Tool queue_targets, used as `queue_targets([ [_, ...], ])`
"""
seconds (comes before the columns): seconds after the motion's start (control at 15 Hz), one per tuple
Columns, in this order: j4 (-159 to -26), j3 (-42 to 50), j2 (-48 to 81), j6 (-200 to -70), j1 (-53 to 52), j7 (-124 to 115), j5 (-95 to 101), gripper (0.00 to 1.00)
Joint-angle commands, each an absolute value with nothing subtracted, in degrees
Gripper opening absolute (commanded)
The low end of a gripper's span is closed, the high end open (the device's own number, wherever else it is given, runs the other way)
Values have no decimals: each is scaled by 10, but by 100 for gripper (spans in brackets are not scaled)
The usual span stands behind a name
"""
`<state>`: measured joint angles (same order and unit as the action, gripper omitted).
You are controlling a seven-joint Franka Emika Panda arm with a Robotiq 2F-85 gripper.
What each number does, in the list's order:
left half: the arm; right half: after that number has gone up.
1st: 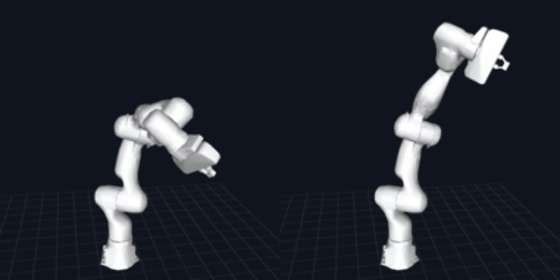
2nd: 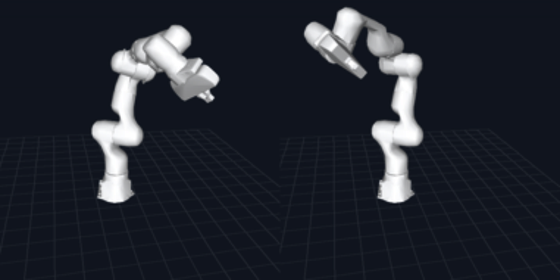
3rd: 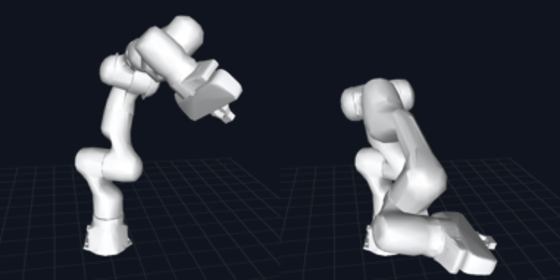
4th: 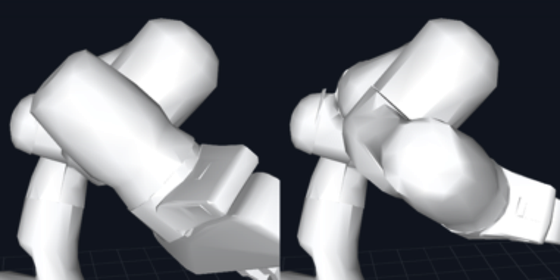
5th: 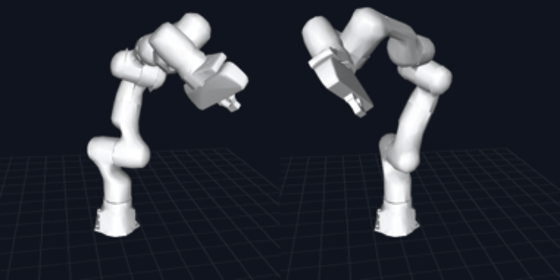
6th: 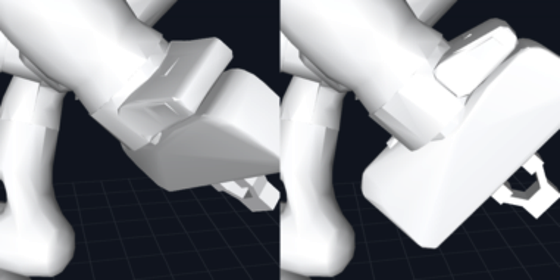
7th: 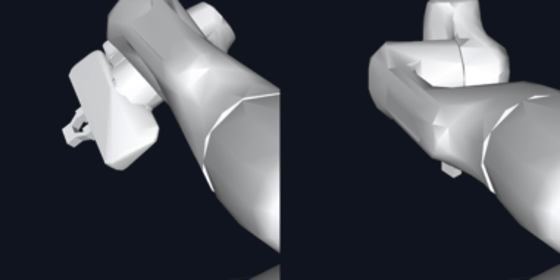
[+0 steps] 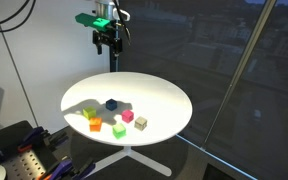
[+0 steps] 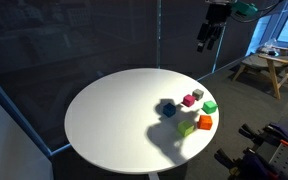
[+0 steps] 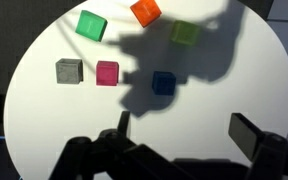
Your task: Put the blue cube on the yellow cube
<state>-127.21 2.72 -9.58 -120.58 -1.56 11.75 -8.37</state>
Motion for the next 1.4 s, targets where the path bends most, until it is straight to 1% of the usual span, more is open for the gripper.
queue_targets([
  [0.0,-1245,11,-56,-1228,-16,101,-70,100],
  [0.33,-1239,-1,-33,-1249,-16,100,-61,100],
  [0.47,-1254,0,-40,-1249,-15,115,-73,100],
  [1.33,-1250,-9,-34,-1256,-19,96,-50,100],
])
